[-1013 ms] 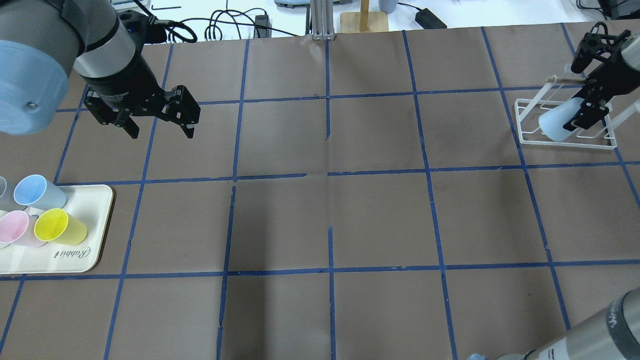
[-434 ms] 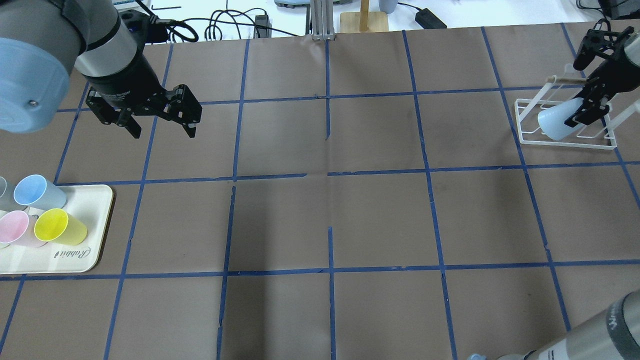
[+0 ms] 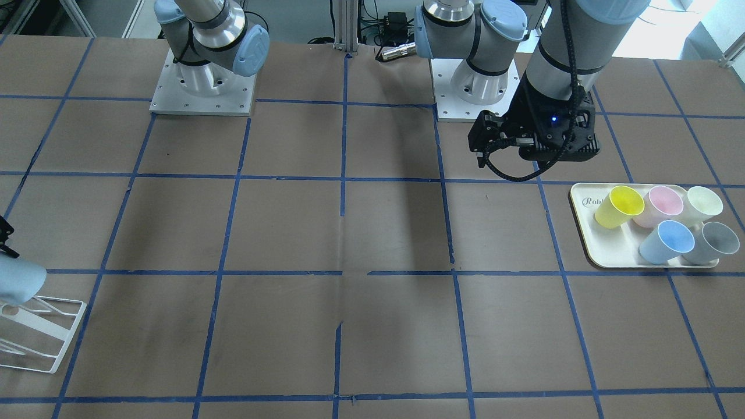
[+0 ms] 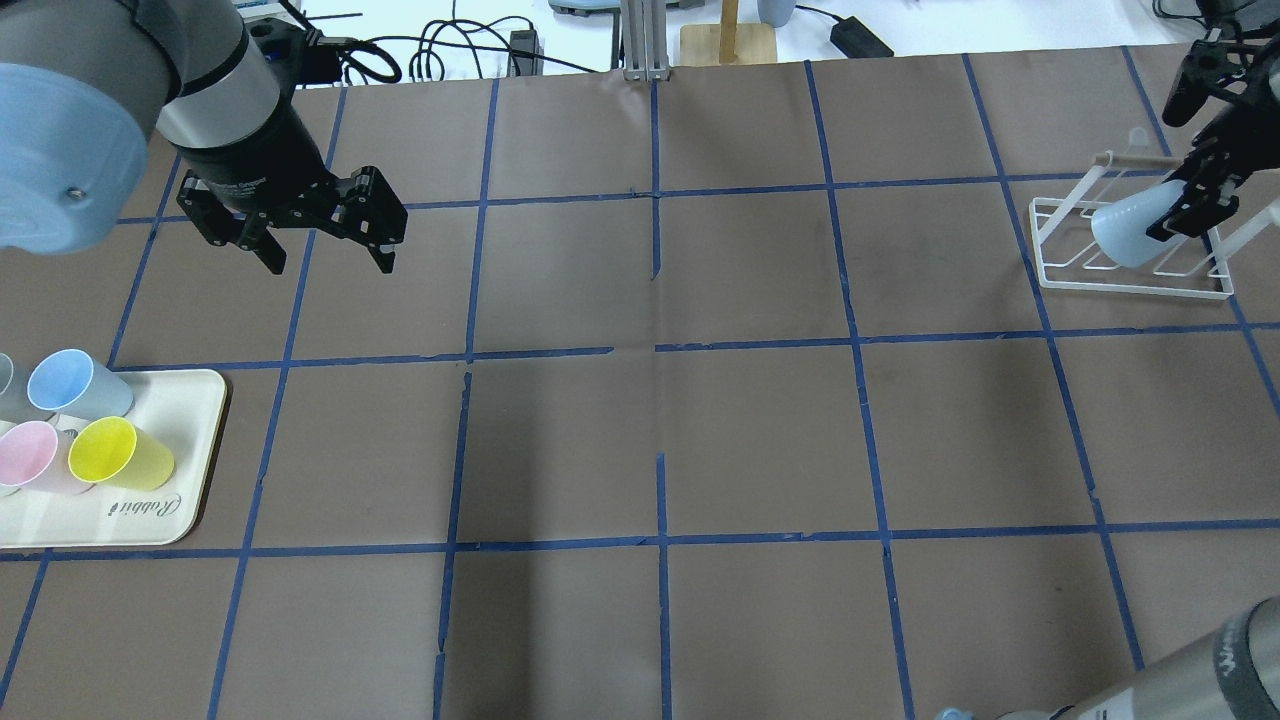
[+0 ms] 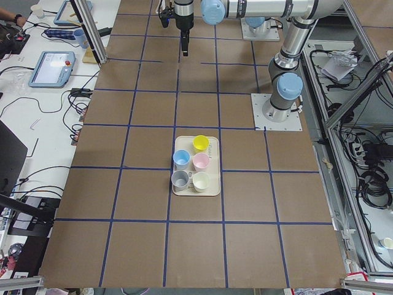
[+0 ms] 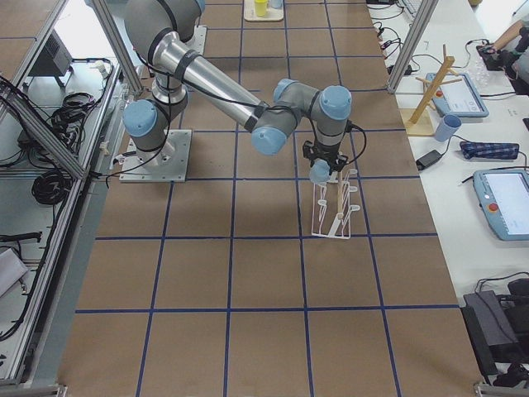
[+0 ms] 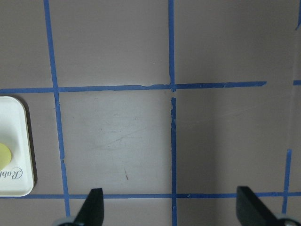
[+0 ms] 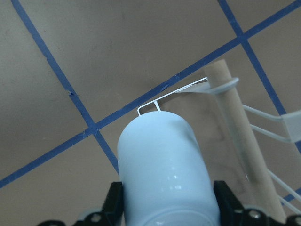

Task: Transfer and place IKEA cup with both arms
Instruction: 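Lift the cup off the rack with the right gripper while the left approaches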

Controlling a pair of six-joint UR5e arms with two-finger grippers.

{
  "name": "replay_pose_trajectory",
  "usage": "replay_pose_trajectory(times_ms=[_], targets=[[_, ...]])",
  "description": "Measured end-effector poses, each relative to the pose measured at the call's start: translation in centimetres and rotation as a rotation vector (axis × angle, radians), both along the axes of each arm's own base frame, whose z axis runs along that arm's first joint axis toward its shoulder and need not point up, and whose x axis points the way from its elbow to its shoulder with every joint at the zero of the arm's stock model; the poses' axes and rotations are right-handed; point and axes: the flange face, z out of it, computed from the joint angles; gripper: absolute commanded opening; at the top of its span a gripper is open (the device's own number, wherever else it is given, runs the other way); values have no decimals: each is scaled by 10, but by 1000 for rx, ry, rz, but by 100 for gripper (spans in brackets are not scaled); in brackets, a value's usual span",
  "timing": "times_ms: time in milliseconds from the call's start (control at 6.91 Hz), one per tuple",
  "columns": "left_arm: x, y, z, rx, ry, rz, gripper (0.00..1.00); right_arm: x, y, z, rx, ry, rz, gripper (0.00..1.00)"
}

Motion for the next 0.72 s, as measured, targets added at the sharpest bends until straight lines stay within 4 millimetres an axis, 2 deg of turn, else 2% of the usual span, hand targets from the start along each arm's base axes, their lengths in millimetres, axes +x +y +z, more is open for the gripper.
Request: replay_pose_trajectory(times_ms=[145,579,724], targets=[[0,0,0,-2,3,1,100,2,7,21,-19,28,0,50],[-4,-4,3,-15,98,18,100,19,39,88,-62,65,-1,19],[-9,-7,10,-31,167,20,100,29,50,107,-77,47,3,18]])
